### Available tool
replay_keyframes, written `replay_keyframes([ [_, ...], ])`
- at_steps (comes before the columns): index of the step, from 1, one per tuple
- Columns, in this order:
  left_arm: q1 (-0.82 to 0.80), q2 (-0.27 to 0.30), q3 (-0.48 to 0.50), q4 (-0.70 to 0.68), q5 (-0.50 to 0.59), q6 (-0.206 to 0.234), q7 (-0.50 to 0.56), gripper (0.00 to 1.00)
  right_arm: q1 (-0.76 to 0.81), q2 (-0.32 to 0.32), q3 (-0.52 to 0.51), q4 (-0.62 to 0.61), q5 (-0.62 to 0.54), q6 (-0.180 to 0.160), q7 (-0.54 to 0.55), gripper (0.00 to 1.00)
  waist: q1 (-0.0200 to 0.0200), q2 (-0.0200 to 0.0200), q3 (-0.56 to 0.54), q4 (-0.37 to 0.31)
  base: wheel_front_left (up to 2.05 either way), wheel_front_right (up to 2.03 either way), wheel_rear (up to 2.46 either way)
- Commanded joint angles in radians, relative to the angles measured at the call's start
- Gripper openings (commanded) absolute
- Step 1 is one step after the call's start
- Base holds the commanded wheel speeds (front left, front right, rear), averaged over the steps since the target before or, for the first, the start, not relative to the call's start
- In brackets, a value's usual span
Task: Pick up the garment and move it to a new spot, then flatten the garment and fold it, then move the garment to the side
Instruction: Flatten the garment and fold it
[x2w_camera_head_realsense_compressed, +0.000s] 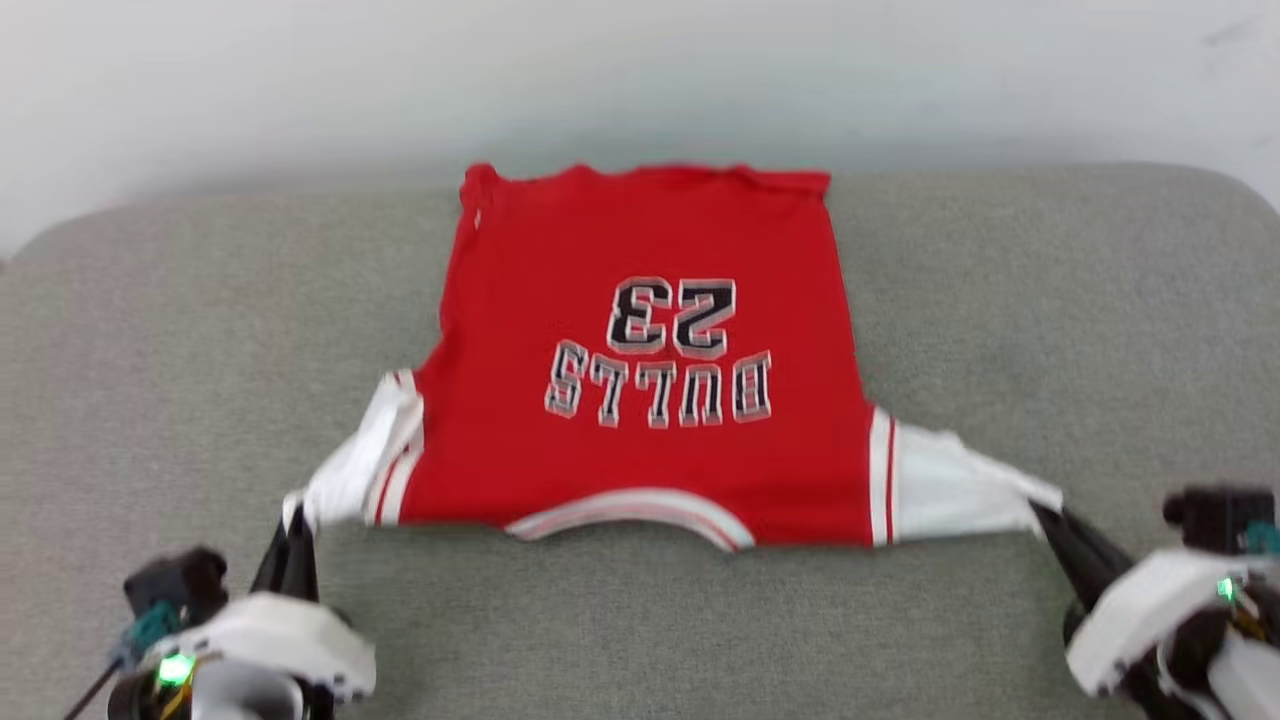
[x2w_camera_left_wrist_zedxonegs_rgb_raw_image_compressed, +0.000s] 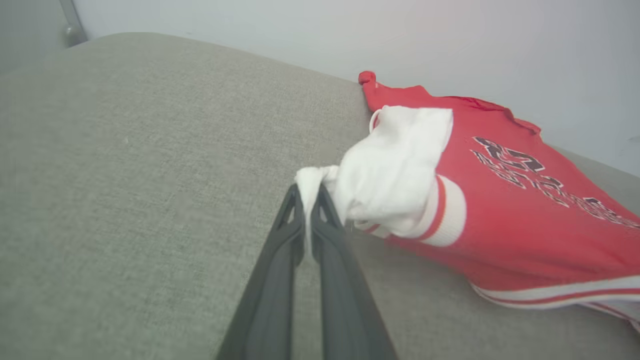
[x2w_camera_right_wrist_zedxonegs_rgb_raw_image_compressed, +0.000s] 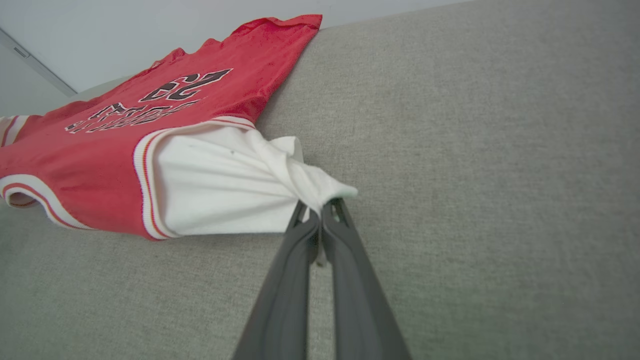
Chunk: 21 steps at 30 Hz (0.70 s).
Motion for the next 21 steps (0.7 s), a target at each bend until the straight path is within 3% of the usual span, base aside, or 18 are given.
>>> replay_keyframes([
  [1, 0.047, 0.013, 0.010, -0.043, -0.008, 0.022, 0.017, 0.00, 0.042, -0.005, -0.025, -0.015, -0.002, -0.002, 0.011, 0.00, 0.0004, -0.0001, -0.021, 0.017, 0.00, 0.00, 0.00],
  [9, 0.354, 0.038, 0.011, -0.360, -0.011, 0.136, 0.168, 0.00, 0.367, 0.053, -0.238, -0.200, -0.138, -0.002, 0.174, 0.00, 0.0004, -0.0001, -0.052, 0.029, 0.00, 0.00, 0.00],
  [15, 0.462, 0.045, -0.006, -0.475, 0.002, 0.177, 0.220, 0.00, 0.544, 0.139, -0.361, -0.353, -0.244, -0.002, 0.388, 0.00, 0.0004, -0.0001, -0.057, 0.040, 0.00, 0.00, 0.00],
  [16, 0.464, 0.043, -0.013, -0.488, 0.005, 0.177, 0.223, 0.00, 0.554, 0.152, -0.379, -0.377, -0.260, -0.002, 0.410, 0.24, 0.0004, -0.0001, -0.057, 0.043, 0.00, 0.00, 0.00],
  [17, 0.461, 0.041, -0.021, -0.499, 0.007, 0.176, 0.224, 0.00, 0.557, 0.168, -0.391, -0.406, -0.275, -0.002, 0.428, 0.96, 0.0004, -0.0001, -0.057, 0.046, 0.00, 0.00, 0.00],
  [18, 0.454, 0.040, -0.031, -0.509, 0.014, 0.174, 0.226, 0.00, 0.551, 0.182, -0.406, -0.434, -0.287, -0.002, 0.438, 1.00, 0.0004, -0.0001, -0.056, 0.049, 0.00, 0.00, 0.00],
  [21, 0.428, 0.036, -0.053, -0.534, 0.027, 0.172, 0.227, 0.00, 0.494, 0.207, -0.462, -0.507, -0.304, -0.002, 0.440, 1.00, 0.0004, -0.0001, -0.046, 0.063, 0.00, 0.00, 0.00],
])
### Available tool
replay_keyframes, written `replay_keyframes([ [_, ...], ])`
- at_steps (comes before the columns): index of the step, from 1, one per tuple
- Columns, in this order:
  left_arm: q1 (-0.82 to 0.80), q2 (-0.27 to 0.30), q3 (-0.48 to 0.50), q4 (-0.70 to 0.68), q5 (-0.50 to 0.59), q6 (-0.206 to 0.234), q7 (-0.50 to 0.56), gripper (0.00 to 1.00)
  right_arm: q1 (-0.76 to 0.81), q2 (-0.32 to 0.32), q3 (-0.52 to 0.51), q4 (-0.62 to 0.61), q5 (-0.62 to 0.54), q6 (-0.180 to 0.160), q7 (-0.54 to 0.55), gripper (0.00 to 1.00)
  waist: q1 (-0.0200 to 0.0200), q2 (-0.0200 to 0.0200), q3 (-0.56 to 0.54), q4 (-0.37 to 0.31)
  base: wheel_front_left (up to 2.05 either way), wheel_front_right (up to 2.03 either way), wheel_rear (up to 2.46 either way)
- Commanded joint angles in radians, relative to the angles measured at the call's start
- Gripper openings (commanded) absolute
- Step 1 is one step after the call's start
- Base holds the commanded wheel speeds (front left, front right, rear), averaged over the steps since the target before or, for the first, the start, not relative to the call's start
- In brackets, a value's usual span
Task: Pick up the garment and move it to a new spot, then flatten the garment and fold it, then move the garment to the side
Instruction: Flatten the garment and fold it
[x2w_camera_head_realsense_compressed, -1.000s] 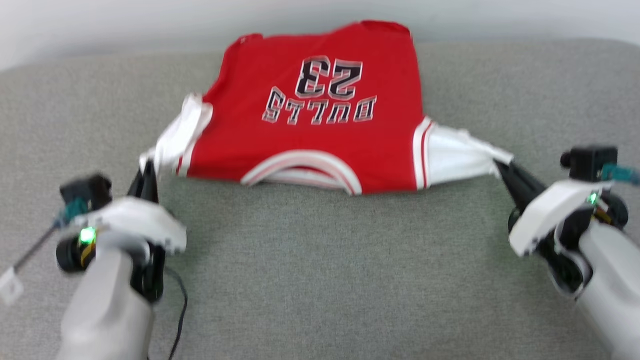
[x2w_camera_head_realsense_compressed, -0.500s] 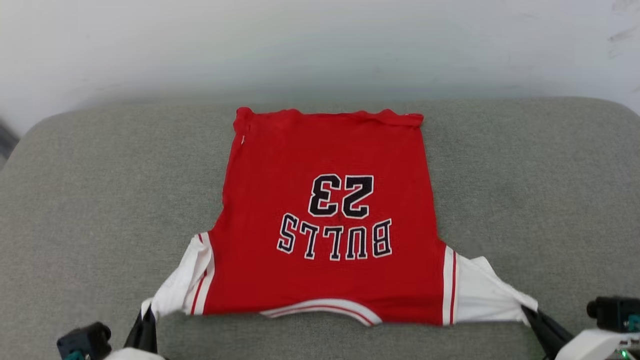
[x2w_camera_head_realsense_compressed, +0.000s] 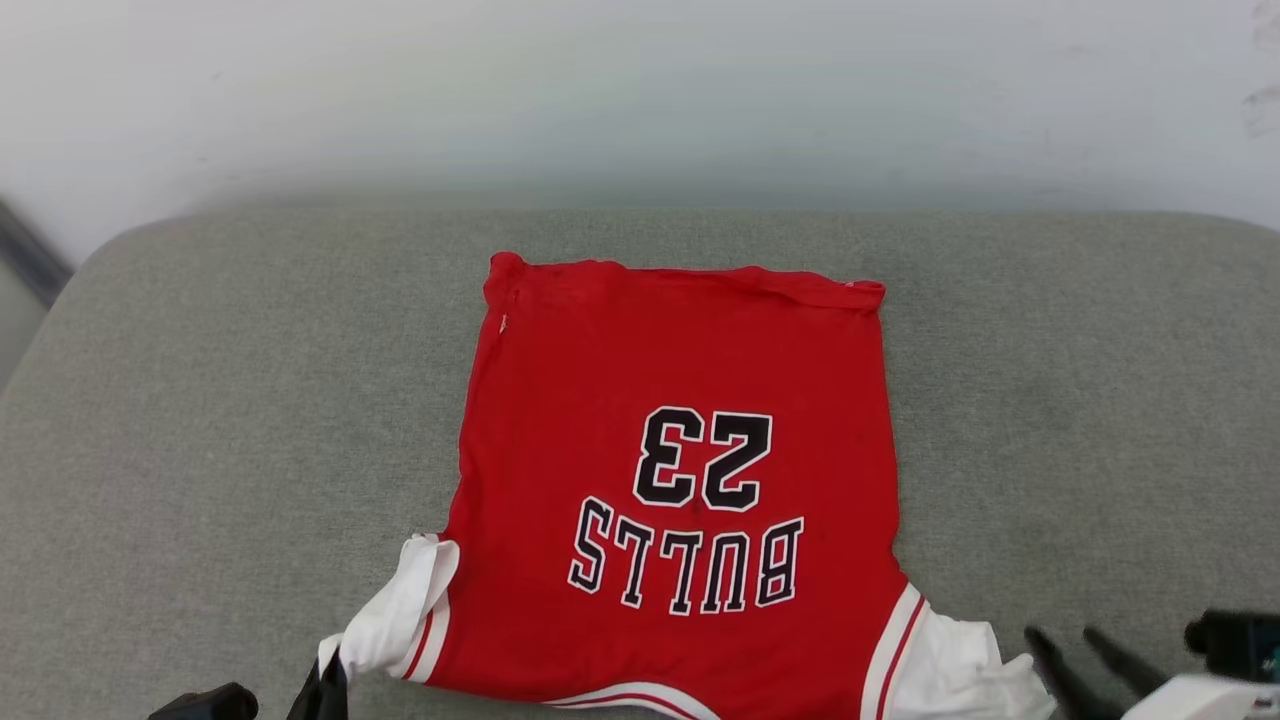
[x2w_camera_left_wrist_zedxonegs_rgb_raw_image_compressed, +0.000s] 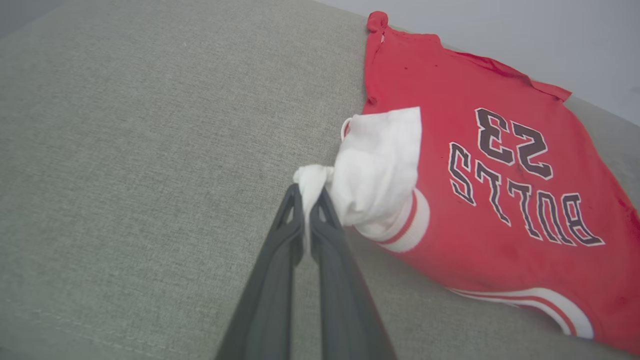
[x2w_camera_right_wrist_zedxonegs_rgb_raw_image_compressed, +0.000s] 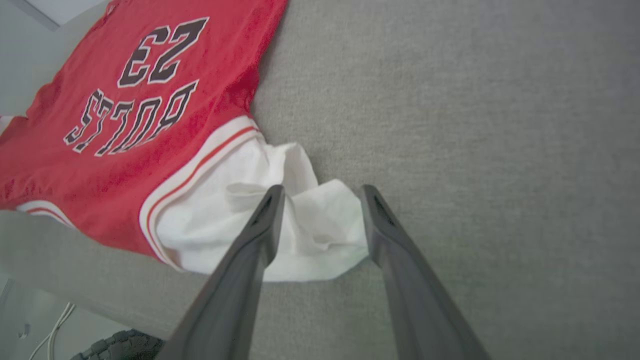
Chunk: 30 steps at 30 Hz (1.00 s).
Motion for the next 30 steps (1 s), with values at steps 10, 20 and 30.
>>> replay_keyframes([
  [10, -0.122, -0.009, -0.050, -0.092, 0.060, 0.000, -0.017, 0.00, -0.499, -0.021, -0.116, 0.167, 0.014, -0.001, -0.008, 1.00, 0.0003, 0.0000, 0.166, 0.065, 0.00, 0.00, 0.00],
  [20, -0.286, -0.064, -0.130, -0.107, 0.111, -0.039, -0.078, 0.00, -0.989, -0.120, 0.007, 0.516, 0.020, -0.001, 0.262, 1.00, 0.0003, 0.0000, 0.349, 0.190, 0.00, 0.00, 0.00],
  [30, -0.352, -0.099, -0.164, -0.082, 0.116, -0.061, -0.131, 0.00, -1.221, -0.090, 0.023, 0.719, 0.024, -0.001, 0.377, 1.00, 0.0003, 0.0000, 0.462, 0.237, 0.00, 0.00, 0.00],
])
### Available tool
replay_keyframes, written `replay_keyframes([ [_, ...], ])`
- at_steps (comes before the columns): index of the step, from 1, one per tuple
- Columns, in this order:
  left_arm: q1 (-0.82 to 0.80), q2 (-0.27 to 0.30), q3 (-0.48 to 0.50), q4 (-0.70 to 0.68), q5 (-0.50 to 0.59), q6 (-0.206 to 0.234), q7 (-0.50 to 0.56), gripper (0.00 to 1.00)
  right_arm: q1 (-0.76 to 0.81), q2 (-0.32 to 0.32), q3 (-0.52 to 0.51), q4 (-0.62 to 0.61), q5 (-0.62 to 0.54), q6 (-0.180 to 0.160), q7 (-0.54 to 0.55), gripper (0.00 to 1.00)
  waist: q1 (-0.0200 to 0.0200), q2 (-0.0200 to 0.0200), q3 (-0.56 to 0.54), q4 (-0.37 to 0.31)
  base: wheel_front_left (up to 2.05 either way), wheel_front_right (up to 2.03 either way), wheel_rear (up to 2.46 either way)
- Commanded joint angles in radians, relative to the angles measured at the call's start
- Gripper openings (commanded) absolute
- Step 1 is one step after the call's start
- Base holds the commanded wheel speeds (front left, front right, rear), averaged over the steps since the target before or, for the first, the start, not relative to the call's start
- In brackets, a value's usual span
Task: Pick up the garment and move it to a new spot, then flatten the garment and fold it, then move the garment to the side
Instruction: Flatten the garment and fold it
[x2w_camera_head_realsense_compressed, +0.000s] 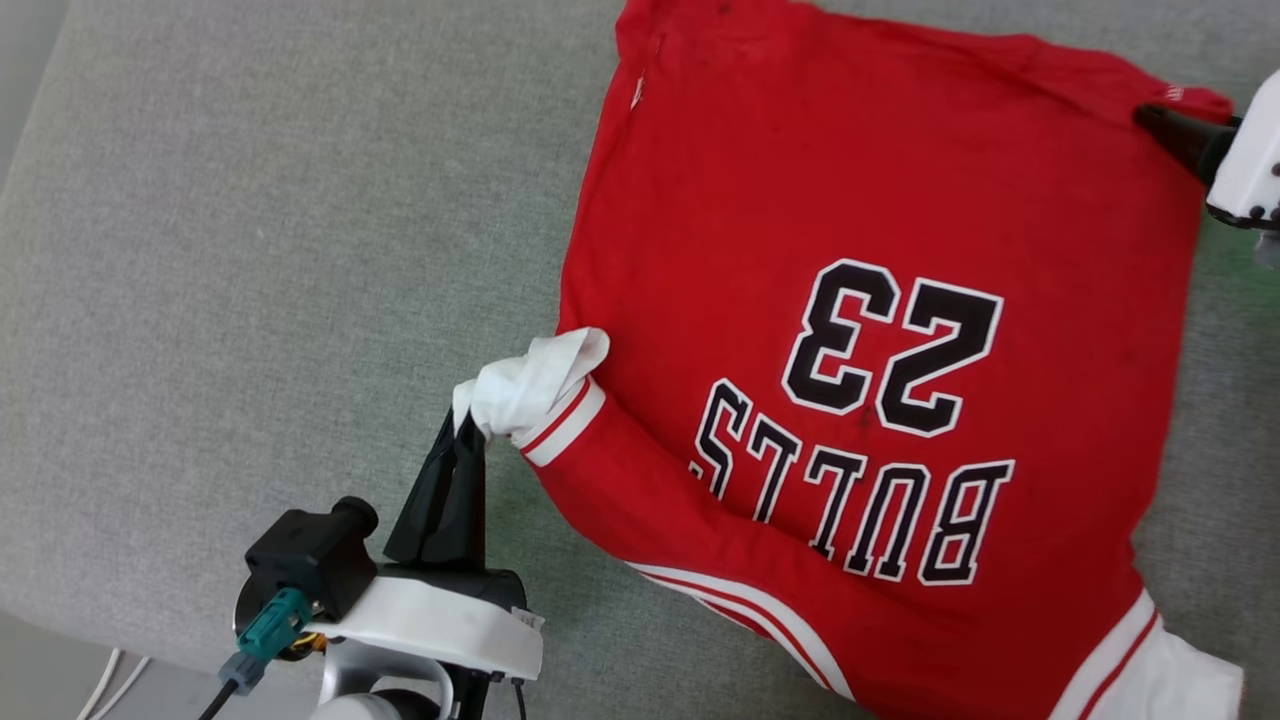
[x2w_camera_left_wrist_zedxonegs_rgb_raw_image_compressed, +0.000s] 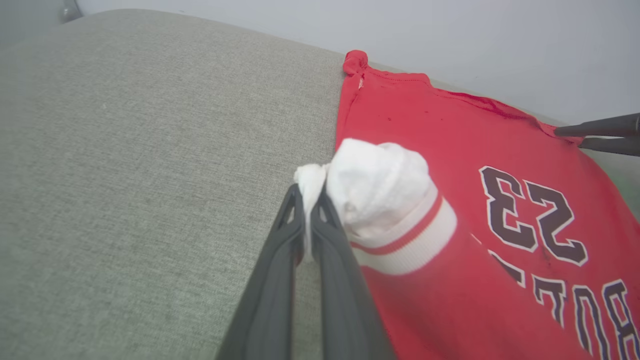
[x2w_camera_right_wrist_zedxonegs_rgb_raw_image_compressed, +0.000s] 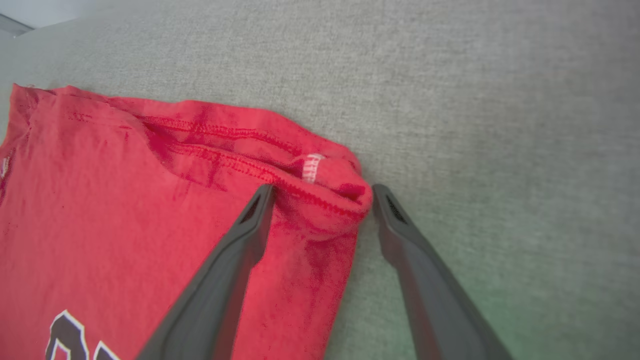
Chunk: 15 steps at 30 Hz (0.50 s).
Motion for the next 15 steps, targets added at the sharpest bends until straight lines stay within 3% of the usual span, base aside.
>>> replay_keyframes([
  [1, -0.020, -0.002, -0.003, 0.007, 0.006, -0.004, -0.009, 0.00, -0.019, 0.005, 0.012, 0.030, -0.005, 0.000, 0.018, 1.00, -0.0003, 0.0000, 0.033, 0.024, 0.00, 0.00, 0.00],
  [4, -0.027, -0.004, -0.004, 0.017, 0.007, -0.007, -0.017, 0.00, -0.007, 0.015, 0.030, 0.079, -0.008, -0.001, 0.057, 1.00, -0.0003, 0.0000, 0.038, 0.026, 0.00, 0.00, 0.00],
  [5, -0.030, -0.007, -0.007, 0.028, 0.007, -0.009, -0.024, 0.00, 0.005, 0.018, 0.043, 0.129, -0.017, -0.001, 0.103, 0.45, -0.0003, 0.0000, 0.038, 0.027, 0.00, 0.00, 0.00],
  [6, -0.031, -0.008, -0.008, 0.033, 0.006, -0.007, -0.025, 0.00, 0.009, 0.022, 0.048, 0.144, -0.018, -0.001, 0.116, 0.16, -0.0003, 0.0000, 0.037, 0.027, 0.00, 0.00, 0.00],
  [7, -0.033, -0.009, -0.009, 0.037, 0.005, -0.008, -0.027, 0.00, 0.009, 0.027, 0.050, 0.154, -0.017, -0.001, 0.124, 0.00, -0.0003, 0.0000, 0.034, 0.026, 0.00, 0.00, 0.00],
  [15, -0.020, 0.001, -0.005, 0.073, -0.008, -0.009, -0.019, 0.00, -0.017, 0.005, 0.101, 0.119, -0.031, -0.001, 0.079, 0.00, -0.0003, 0.0000, -0.045, -0.004, 0.00, 0.00, 0.00],
])
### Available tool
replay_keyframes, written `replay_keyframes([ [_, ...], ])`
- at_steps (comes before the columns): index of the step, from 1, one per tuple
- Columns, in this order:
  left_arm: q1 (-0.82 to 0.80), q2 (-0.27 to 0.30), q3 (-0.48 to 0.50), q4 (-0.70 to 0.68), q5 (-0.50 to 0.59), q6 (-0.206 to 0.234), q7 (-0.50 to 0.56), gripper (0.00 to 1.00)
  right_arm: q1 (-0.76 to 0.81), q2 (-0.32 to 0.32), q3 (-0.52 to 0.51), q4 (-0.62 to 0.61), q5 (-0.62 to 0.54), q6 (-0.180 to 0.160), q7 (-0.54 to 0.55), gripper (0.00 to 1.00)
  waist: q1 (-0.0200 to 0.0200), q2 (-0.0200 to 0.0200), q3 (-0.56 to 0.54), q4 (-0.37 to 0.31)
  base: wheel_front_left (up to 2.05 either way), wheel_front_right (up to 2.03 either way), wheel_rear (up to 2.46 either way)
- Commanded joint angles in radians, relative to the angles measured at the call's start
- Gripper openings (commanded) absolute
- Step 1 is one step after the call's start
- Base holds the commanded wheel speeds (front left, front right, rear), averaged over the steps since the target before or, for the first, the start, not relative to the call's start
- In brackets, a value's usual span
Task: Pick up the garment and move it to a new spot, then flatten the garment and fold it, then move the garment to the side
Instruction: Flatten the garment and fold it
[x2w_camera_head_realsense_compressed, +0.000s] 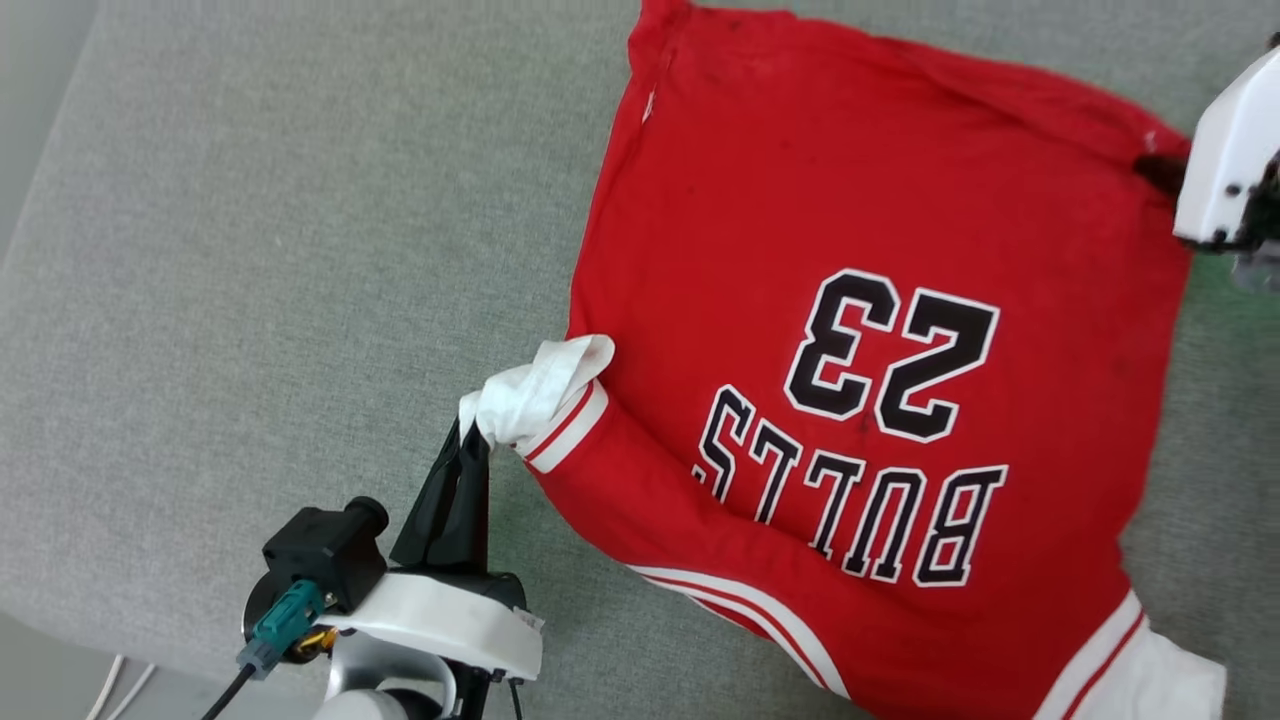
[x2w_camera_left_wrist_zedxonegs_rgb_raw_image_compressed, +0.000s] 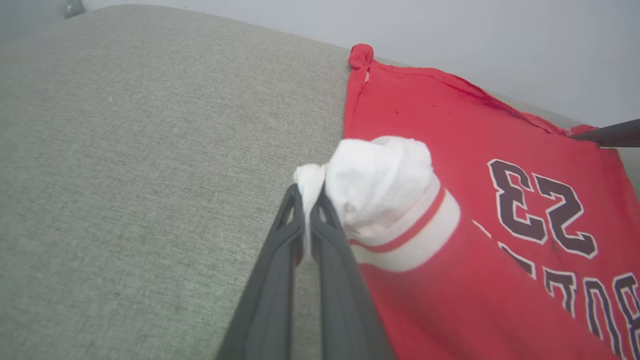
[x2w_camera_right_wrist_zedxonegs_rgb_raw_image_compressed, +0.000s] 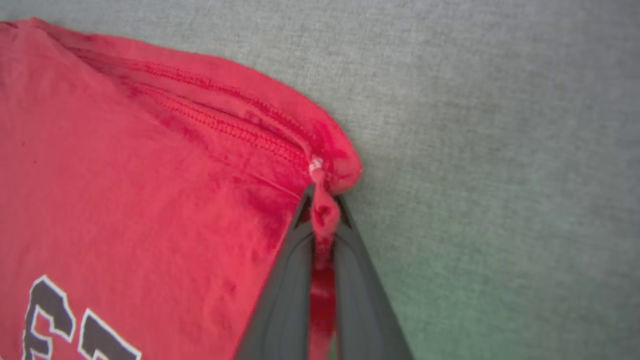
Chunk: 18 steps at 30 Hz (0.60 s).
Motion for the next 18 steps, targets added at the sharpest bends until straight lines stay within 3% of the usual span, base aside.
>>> replay_keyframes([
  [1, 0.008, 0.008, 0.003, 0.006, -0.003, 0.000, 0.005, 0.00, 0.032, -0.006, 0.011, 0.003, 0.002, -0.001, 0.005, 0.00, -0.0002, 0.0000, -0.040, -0.021, 0.00, 0.00, 0.00],
  [9, 0.077, 0.051, 0.039, 0.058, -0.035, 0.012, 0.034, 0.00, 0.177, -0.084, 0.166, -0.145, 0.036, -0.001, -0.010, 0.00, -0.0002, 0.0000, -0.223, -0.116, 0.00, 0.00, 0.00],
  [14, 0.136, 0.088, 0.057, 0.068, -0.045, 0.023, 0.063, 0.00, 0.388, -0.177, 0.217, -0.288, 0.083, -0.001, 0.023, 0.00, -0.0002, 0.0000, -0.322, -0.172, 0.00, 0.00, 0.00],
  [18, 0.185, 0.111, 0.079, 0.064, -0.060, 0.036, 0.077, 0.00, 0.604, -0.226, 0.198, -0.412, 0.112, -0.001, 0.054, 0.00, -0.0002, 0.0000, -0.378, -0.223, 0.00, 0.00, 0.00],
])
